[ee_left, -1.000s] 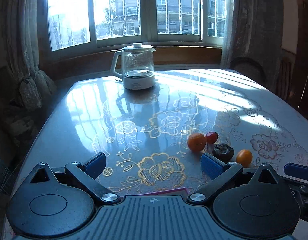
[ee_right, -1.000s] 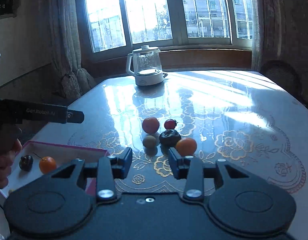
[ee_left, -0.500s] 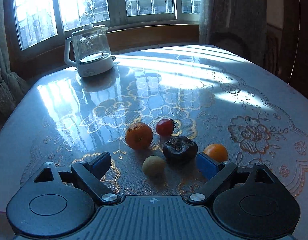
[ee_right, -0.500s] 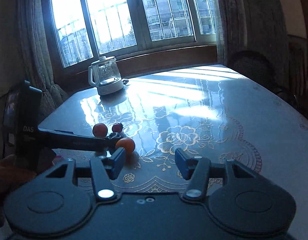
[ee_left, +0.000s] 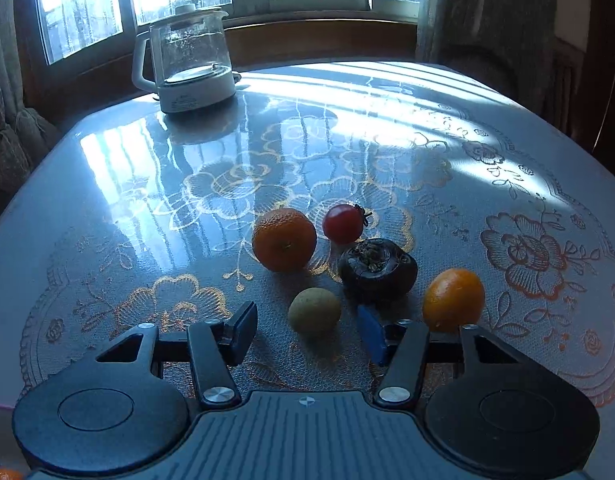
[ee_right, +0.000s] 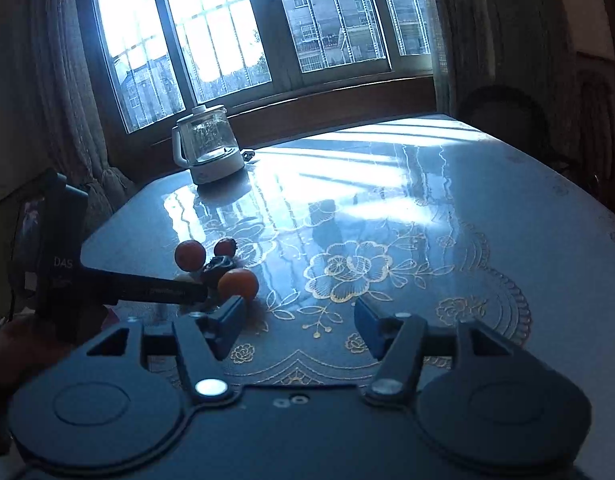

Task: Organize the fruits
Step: 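Reach to the small tan round fruit and grasp it with the left tool, then carry the tan fruit into the box and open the left tool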

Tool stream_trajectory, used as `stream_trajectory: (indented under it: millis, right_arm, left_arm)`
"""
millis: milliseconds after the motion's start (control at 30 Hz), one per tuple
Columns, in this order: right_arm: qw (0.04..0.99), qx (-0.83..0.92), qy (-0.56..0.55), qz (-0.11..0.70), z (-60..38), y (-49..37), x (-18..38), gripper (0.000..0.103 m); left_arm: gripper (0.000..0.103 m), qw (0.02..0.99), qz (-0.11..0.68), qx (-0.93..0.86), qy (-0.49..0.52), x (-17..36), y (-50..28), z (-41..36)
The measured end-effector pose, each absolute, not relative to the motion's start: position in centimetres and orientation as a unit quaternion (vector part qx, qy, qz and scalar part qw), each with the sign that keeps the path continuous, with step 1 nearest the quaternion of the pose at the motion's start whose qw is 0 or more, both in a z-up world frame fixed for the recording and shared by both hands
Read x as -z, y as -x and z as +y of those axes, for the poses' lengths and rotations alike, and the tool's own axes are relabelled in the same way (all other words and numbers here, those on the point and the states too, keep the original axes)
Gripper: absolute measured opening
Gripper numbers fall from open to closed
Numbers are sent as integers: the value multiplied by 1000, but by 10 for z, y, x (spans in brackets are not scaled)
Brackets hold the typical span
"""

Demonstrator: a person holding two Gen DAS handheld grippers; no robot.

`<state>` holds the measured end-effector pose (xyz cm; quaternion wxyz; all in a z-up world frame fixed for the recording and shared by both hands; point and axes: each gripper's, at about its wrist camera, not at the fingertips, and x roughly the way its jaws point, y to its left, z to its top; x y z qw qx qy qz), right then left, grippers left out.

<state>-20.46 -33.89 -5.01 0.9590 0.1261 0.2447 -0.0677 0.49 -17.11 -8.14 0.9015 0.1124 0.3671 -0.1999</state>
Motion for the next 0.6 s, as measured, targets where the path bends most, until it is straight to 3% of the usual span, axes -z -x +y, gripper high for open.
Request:
stream_trajectory:
  millis: [100,267,600]
  right_arm:
    - [959,67,-128,245,-341,204,51,61]
    - [959,67,-130,244,-344,204,50,62]
    - [959,69,-131,241,-343,202,50,62]
  left_arm:
    - [38,902,367,201,-106,81,-7,-172]
    - [29,902,366,207,-99,81,-6,-173]
    - [28,901,372,207,-79,79,-8,-170]
